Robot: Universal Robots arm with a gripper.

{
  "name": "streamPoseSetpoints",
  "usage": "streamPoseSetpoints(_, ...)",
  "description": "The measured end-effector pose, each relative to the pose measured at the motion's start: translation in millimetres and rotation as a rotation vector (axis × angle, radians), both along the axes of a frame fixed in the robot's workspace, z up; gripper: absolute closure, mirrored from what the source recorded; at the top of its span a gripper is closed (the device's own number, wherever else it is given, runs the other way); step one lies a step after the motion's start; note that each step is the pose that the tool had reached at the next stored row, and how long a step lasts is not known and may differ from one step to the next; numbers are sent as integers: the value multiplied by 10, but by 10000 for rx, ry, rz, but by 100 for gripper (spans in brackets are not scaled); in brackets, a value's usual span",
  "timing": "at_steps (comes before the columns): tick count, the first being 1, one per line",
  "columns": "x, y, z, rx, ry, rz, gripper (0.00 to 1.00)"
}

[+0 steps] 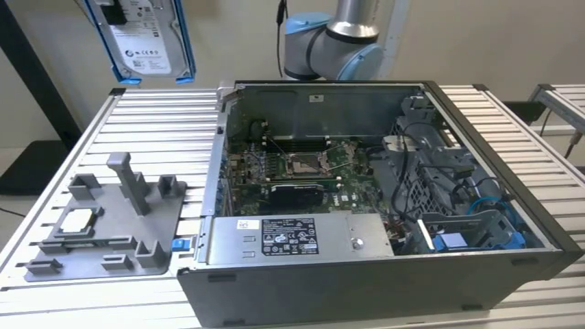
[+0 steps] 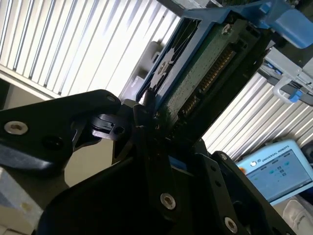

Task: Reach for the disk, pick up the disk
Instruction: 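Pick up the disk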

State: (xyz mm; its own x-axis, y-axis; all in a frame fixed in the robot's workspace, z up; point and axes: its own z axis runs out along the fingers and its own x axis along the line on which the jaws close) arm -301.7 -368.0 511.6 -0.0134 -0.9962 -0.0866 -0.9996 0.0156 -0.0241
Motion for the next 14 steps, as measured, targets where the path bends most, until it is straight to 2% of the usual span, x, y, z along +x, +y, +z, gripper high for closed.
streamPoseSetpoints(14, 276, 0, 0, 1, -1, 0, 100)
